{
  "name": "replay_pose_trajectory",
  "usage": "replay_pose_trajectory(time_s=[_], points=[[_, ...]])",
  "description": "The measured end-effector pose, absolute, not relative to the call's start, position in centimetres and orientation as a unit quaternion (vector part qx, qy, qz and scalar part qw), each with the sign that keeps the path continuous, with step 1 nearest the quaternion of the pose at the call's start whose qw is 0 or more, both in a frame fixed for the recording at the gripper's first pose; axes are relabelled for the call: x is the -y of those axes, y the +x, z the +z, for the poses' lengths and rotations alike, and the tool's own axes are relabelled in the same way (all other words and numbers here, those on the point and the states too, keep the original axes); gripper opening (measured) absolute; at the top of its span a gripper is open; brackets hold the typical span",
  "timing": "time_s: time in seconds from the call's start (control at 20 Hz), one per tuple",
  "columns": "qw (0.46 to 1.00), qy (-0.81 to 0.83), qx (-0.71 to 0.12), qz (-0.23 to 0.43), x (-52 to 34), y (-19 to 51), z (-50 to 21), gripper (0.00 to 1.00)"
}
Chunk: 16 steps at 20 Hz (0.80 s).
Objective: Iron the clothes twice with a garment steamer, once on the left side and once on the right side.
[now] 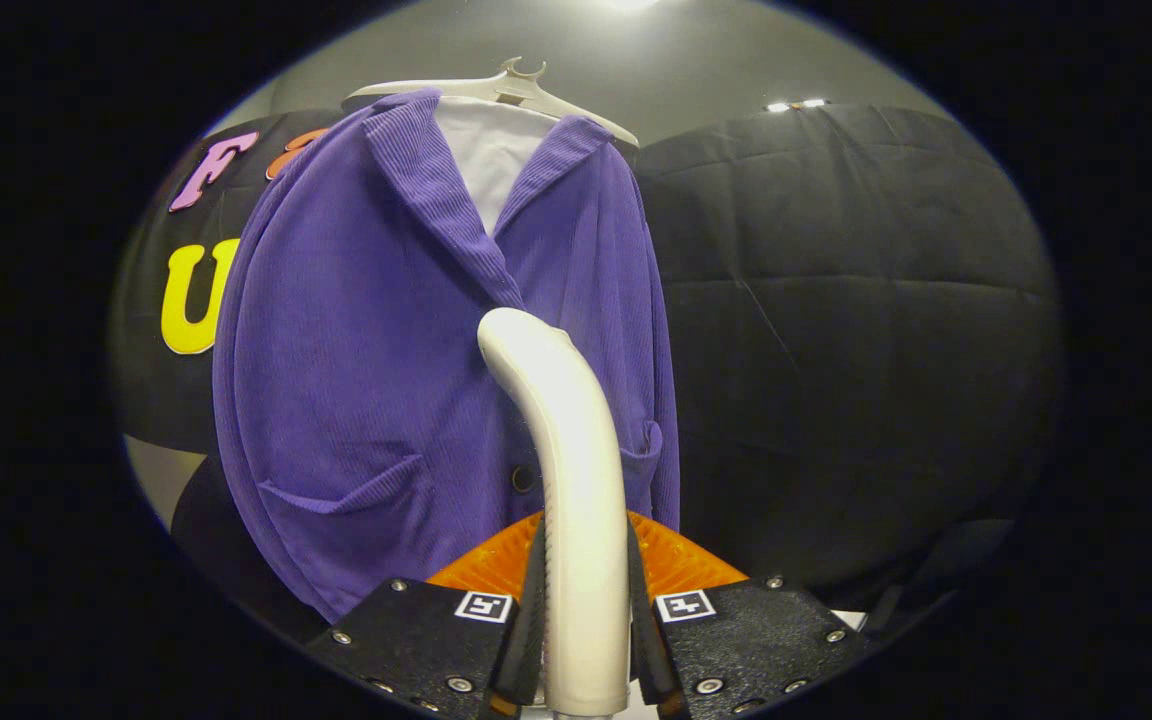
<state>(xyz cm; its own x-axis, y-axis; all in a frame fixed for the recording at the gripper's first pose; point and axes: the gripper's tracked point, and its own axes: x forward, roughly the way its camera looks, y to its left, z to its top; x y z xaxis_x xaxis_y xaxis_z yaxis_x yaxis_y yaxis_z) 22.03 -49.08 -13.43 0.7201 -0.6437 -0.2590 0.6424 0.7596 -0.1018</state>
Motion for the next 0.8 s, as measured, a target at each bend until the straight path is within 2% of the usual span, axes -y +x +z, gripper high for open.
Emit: replay_pose_trajectory(time_s=[0.8], points=[[0.91,0.001,-0.255,-0.328,48.4,16.4,-28.6,0.38]])
